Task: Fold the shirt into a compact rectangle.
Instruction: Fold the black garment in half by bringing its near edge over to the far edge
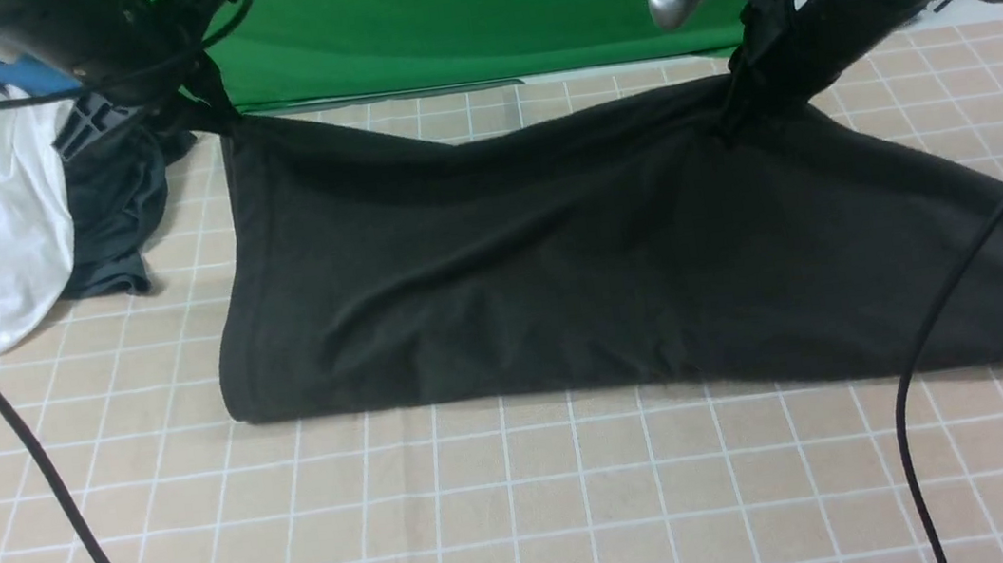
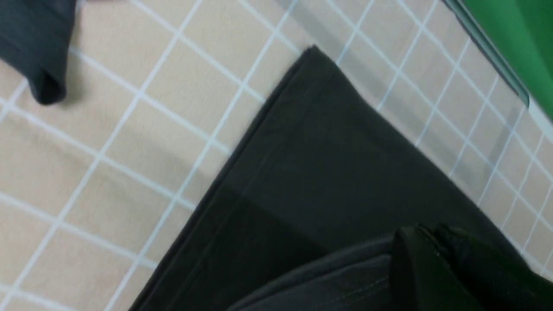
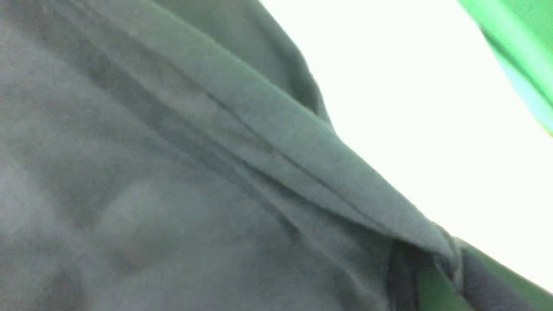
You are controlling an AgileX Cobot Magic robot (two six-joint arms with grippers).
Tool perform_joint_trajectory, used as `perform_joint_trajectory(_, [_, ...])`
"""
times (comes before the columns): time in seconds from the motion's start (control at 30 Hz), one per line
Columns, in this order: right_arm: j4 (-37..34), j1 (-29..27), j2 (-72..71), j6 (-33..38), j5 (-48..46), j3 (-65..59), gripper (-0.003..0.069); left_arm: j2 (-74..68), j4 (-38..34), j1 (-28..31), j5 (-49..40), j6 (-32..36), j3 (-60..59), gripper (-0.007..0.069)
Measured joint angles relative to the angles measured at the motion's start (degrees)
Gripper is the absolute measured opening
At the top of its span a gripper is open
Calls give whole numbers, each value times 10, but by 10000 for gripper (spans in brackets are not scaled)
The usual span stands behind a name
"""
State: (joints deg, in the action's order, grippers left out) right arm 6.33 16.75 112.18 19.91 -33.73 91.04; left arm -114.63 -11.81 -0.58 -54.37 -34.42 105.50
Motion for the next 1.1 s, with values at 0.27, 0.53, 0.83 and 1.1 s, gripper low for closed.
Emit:
perform_joint_trajectory(0.27, [0,0,65,1,123,0,83,-58,-2,1,106,-11,3,14])
perform_joint_trajectory(0.53, [-1,0,108,-3,180,0,89,-80,-2,1,172,-11,3,24])
perform_joint_trajectory(0.83, [-2,0,118,-39,253,0,286,-86,5,1,213,8,4,255])
perform_joint_trajectory(1.1, [-2,-12,109,-59,225,22,317,-79,-57,1,156,104,4,331])
